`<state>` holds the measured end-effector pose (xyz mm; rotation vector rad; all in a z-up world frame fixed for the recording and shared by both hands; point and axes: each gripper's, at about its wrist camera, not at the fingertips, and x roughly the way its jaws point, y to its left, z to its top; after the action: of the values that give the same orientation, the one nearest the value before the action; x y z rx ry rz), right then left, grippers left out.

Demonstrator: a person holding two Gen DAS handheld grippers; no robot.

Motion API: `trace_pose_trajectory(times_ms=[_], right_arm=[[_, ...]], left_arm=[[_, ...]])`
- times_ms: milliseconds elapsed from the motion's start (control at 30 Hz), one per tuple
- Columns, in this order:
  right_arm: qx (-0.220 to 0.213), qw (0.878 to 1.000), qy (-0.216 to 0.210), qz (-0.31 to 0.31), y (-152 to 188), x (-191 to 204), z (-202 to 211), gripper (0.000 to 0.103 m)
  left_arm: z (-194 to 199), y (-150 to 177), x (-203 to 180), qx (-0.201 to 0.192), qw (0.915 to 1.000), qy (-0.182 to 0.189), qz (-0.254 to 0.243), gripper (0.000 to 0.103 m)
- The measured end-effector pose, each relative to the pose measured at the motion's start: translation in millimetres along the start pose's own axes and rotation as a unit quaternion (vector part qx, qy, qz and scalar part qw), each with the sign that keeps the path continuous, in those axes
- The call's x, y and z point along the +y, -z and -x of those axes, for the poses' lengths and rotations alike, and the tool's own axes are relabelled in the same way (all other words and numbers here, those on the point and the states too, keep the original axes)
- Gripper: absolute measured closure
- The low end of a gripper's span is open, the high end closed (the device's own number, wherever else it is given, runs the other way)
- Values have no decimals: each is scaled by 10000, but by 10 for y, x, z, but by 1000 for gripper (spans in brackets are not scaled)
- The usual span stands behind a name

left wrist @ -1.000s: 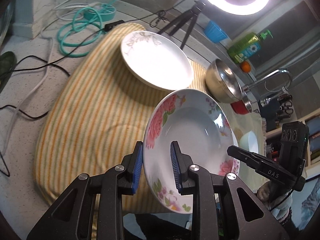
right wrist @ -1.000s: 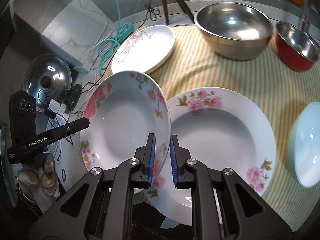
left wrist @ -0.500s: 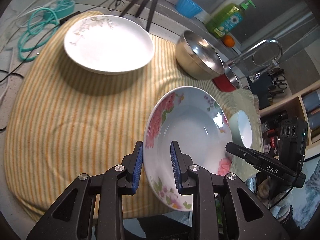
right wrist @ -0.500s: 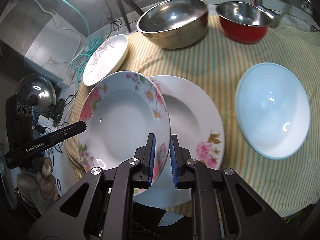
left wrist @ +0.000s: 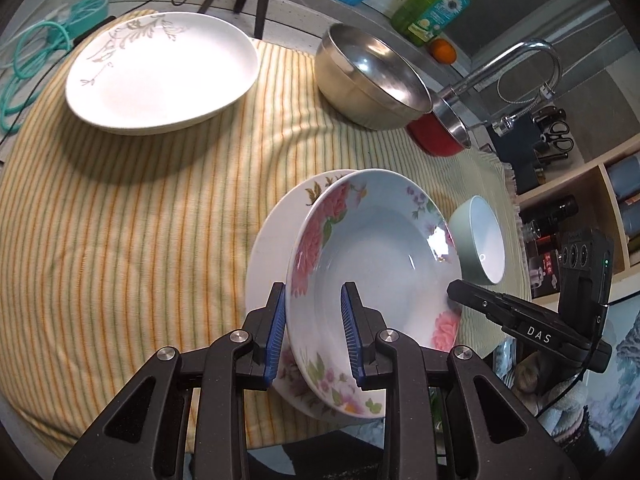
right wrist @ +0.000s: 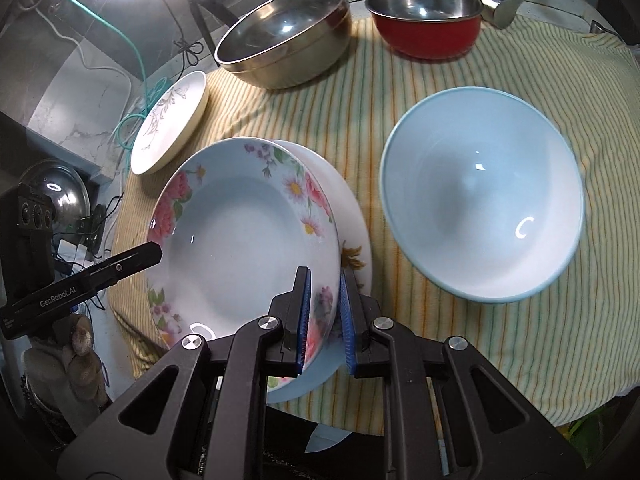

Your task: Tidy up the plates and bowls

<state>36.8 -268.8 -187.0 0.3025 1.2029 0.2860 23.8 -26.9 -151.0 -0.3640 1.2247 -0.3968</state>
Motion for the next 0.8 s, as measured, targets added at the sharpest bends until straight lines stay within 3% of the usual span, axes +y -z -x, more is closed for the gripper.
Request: trace_pose_trajectory(times_ms=[800], right_arm=[[48, 9996, 159, 227, 14, 67, -43, 86]], left_arm=[[-100, 2, -14, 84, 9994, -313, -81, 78]])
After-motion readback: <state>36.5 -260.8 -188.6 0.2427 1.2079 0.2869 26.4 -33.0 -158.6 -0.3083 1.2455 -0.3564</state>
